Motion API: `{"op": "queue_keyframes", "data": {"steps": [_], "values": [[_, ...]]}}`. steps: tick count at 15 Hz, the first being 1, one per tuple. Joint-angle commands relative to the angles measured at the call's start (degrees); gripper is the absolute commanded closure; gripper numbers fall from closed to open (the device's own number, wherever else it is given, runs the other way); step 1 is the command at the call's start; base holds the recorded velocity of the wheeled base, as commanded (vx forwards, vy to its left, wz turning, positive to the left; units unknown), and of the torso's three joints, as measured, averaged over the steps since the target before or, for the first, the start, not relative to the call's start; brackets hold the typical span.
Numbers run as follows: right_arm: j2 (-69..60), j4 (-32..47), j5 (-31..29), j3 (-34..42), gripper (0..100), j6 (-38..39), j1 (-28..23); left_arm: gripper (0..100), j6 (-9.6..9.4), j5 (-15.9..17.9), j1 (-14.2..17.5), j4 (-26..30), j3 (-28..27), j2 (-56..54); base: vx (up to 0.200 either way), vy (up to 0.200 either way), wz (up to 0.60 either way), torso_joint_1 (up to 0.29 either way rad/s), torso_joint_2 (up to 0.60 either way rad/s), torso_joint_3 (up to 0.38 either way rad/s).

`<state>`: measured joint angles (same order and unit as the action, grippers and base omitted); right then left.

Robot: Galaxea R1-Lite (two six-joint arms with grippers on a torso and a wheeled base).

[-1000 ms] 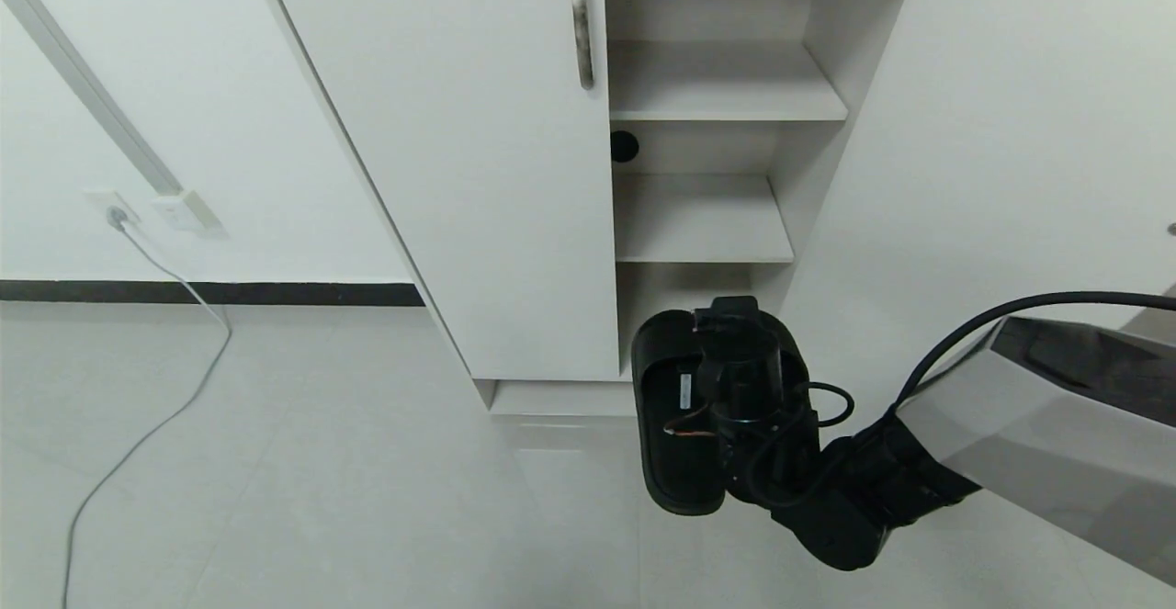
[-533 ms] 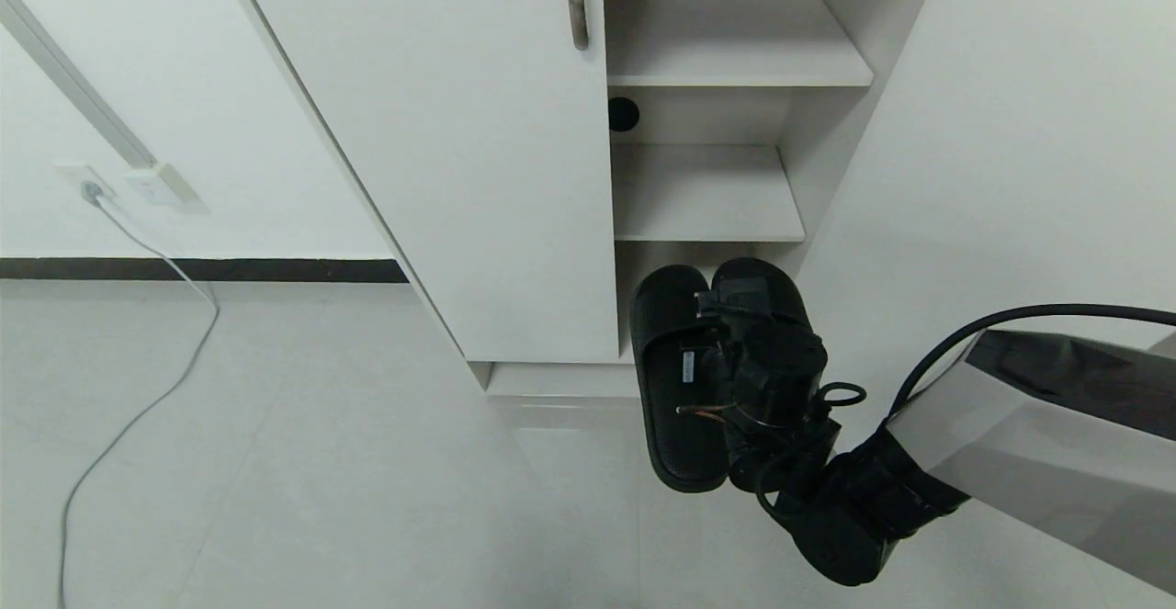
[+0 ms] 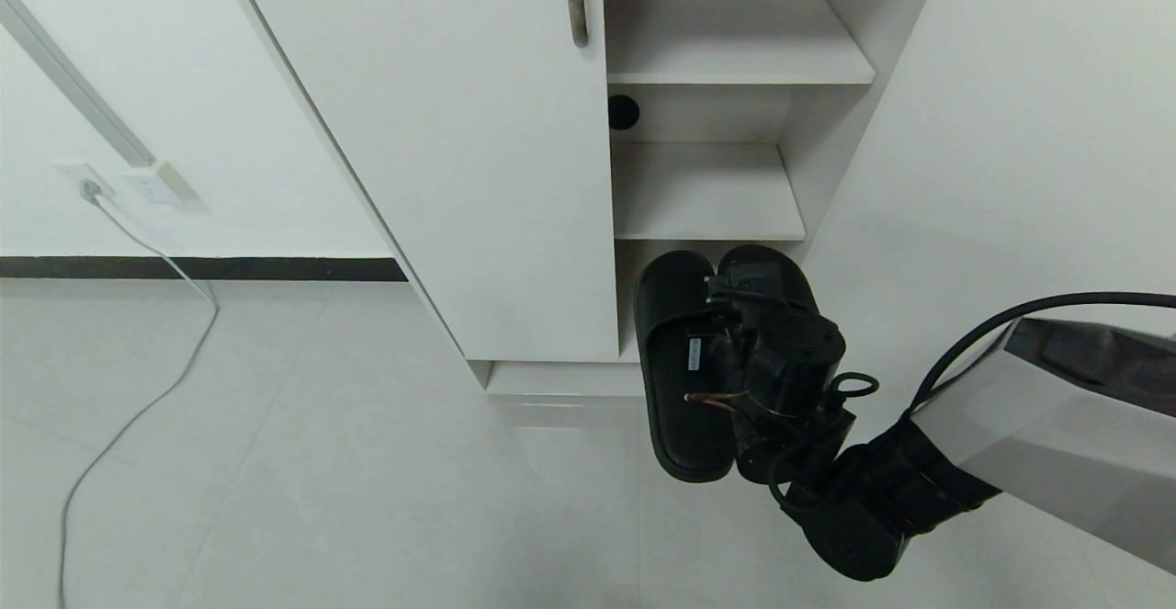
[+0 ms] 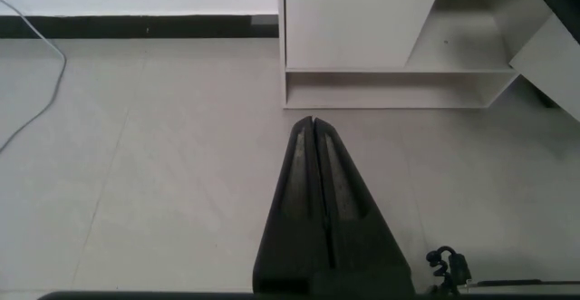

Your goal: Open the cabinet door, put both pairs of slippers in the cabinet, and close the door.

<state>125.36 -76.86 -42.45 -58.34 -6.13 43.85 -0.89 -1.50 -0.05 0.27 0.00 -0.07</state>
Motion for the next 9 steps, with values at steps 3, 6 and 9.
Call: {"op": "queue_keyframes", "data": {"steps": [3,6,9], "values": [[0.0,0.0,0.0,-0.2,100,0.0,-0.1,100,0.01,0.0,0.0,0.0,0.0,0.1,0.2,0.0,0.0,0.002,0.0,0.002],[0.2,0.1,0.1,-0.4,100,0.0,-0.2,100,0.01,0.0,0.0,0.0,0.0,0.1,0.2,0.0,0.0,-0.002,0.0,0.004],[0.8,0.4,0.1,-0.4,100,0.0,-0.3,100,0.01,0.0,0.0,0.0,0.0,0.1,0.2,0.0,0.0,0.001,0.0,0.002]]}}
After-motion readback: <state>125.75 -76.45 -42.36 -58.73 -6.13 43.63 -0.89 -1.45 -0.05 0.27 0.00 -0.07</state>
